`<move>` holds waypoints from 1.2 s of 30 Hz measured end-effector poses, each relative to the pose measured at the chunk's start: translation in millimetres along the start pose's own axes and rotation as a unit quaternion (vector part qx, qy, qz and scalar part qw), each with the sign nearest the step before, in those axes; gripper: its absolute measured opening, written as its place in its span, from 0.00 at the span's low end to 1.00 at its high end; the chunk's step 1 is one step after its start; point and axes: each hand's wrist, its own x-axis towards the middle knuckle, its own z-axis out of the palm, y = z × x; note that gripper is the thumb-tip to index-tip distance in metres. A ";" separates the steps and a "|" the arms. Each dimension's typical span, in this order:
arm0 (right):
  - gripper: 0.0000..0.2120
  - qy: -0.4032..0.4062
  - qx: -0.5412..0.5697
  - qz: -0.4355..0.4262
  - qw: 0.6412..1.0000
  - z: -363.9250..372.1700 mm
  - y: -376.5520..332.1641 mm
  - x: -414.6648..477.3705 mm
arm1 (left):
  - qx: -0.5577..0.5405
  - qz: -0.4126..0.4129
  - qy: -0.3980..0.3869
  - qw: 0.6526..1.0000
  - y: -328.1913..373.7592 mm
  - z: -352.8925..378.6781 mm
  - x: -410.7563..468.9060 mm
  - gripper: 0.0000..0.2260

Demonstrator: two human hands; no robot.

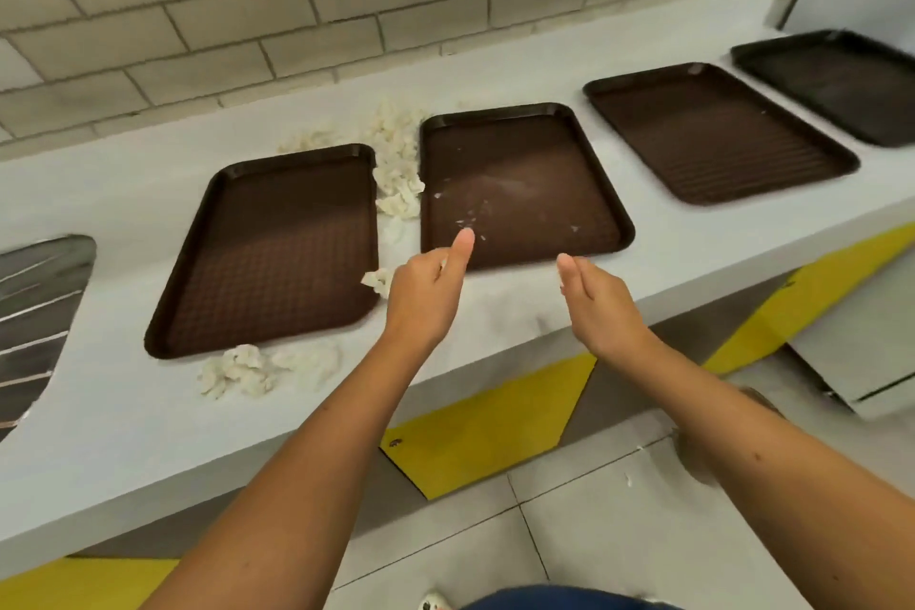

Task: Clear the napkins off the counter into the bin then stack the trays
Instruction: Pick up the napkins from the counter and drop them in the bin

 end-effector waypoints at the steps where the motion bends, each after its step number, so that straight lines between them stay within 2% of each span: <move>1: 0.20 0.004 -0.006 0.012 1.000 -16.8 14.7 -0.6 | -0.002 0.003 -0.011 1.000 11.4 20.3 1.2 0.25; 4: 0.18 -0.012 -0.040 0.031 0.999 -65.8 63.9 -3.7 | 0.001 0.009 -0.050 0.999 40.7 85.5 2.0 0.21; 6: 0.15 -0.013 -0.013 0.049 0.999 -95.1 97.7 -6.0 | -0.005 0.010 -0.076 0.997 58.4 126.3 1.7 0.20; 11: 0.11 0.011 -0.025 0.097 0.995 -163.0 176.9 -13.2 | -0.017 0.013 -0.136 0.990 107.4 220.3 -2.6 0.23; 14: 0.14 0.019 -0.038 0.124 0.991 -196.1 213.4 -17.6 | -0.002 0.013 -0.192 0.981 131.6 268.5 -4.8 0.26; 16: 0.17 0.035 -0.040 0.144 0.988 -213.2 232.7 -18.9 | 0.001 0.008 -0.230 0.973 142.7 296.6 -3.2 0.24; 23: 0.23 0.035 -0.043 0.205 0.977 -248.3 315.7 -13.5 | 0.032 -0.027 -0.382 0.923 160.5 395.4 22.0 0.16; 28: 0.15 -0.010 0.029 0.292 0.956 -259.8 381.0 -6.9 | 0.007 -0.080 -0.480 0.874 165.6 460.2 45.2 0.09; 30: 0.12 -0.023 0.033 0.332 0.943 -259.2 404.7 -6.5 | 0.025 -0.097 -0.500 0.860 166.2 479.6 50.9 0.07; 33: 0.10 -0.035 0.035 0.383 0.922 -258.1 437.3 -6.3 | 0.048 -0.090 -0.494 0.863 165.1 505.9 55.6 0.10; 36: 0.17 -0.075 0.005 0.403 0.912 -258.5 464.4 -7.6 | 0.052 -0.119 -0.485 0.865 155.0 531.1 55.1 0.10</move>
